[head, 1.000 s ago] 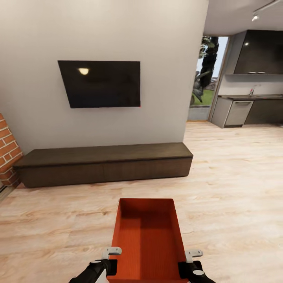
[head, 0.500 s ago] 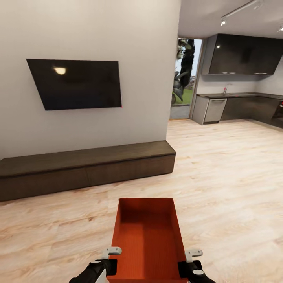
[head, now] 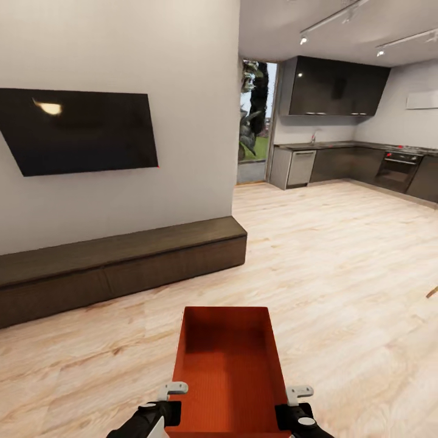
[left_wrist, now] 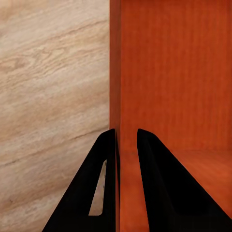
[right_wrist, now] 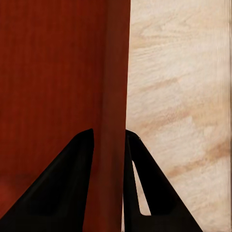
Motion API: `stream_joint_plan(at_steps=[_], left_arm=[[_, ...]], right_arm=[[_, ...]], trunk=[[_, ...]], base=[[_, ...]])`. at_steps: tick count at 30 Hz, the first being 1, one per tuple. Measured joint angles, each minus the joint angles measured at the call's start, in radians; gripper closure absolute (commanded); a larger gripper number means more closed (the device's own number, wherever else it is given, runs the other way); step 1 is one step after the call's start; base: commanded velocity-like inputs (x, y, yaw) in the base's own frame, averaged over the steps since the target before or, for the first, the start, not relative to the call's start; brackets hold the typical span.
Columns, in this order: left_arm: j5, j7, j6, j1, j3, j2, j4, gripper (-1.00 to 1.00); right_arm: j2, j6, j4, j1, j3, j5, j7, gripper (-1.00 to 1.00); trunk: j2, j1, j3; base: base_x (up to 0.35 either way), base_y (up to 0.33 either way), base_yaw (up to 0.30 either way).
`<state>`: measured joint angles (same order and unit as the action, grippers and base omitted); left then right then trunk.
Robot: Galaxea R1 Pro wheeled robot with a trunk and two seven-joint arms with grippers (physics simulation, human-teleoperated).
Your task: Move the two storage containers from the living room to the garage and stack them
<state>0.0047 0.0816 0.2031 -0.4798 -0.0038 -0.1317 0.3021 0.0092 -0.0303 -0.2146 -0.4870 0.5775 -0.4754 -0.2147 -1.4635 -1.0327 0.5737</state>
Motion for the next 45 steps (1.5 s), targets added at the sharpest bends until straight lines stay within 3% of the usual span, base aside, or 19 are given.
stream_joint_plan(at_steps=[45], left_arm=[[0.001,0.001,-0.001,0.0,-0.001,0.0,0.0,1.0]], right_arm=[[0.0,-0.001,0.001,0.0,0.0,0.0,0.0,1.0]], trunk=[[0.0,0.0,0.0]], base=[[0.0,0.0,-0.284]])
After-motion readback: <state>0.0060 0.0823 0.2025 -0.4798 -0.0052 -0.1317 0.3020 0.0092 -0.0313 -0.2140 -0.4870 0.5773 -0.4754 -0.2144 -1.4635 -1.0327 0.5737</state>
